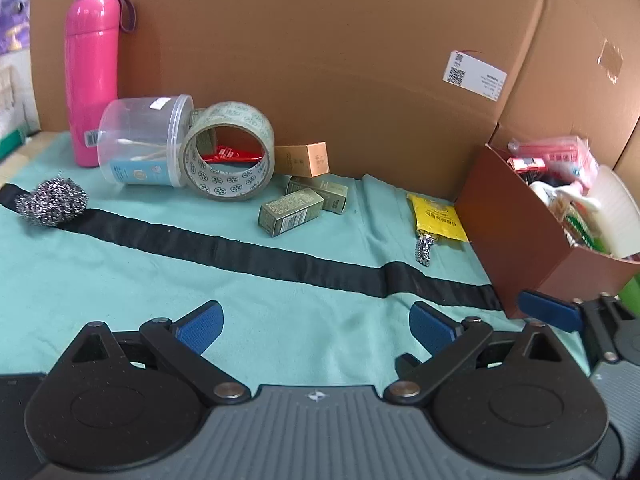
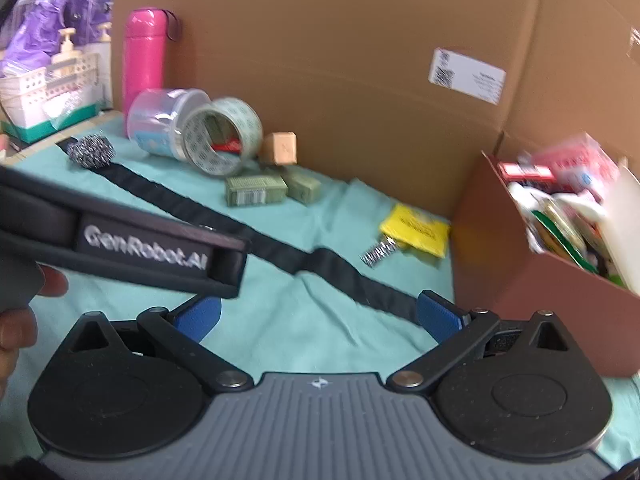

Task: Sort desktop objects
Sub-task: 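Move the left tool to the olive-green box while the right tool reaches the gold box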

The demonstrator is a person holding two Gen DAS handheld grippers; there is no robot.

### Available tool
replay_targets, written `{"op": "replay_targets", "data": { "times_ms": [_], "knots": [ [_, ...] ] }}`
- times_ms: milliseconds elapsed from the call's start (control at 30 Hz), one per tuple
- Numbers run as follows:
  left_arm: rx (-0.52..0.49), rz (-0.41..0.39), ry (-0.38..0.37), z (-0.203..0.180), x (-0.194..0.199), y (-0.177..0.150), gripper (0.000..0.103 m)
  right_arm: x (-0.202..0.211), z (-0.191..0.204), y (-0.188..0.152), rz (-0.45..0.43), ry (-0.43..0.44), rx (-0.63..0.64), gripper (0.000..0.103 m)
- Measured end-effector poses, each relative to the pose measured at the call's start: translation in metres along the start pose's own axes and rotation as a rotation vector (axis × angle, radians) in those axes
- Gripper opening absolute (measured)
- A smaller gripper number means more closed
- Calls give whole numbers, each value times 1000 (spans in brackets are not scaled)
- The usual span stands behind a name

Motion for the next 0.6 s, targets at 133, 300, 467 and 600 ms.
{"op": "replay_targets", "data": {
  "times_ms": [133,300,467,600],
  "knots": [
    [-16,10,-34,11,-9,16,102,-19,-3,4,-18,72,-46,101],
    [-57,-19,-45,17,-33,34,101,-57,4,10,-51,61,56,101],
    [-70,46,-63,29,-76,36,80,-100,-2,13,-59,36,122,101],
    [-82,54,-63,33,-98,37,65,-127,-9,14,-55,31,138,99]
  ]
}}
Point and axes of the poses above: each gripper's, at about its wrist camera, not at the fingertips, and x roughly against the way its jaws point, z to its left, y to its top, the point moved 1 cm from there along -x, roughly the way its jaws point, and after that the axes turned 14 degrees about -z, right-handed, at the moved point
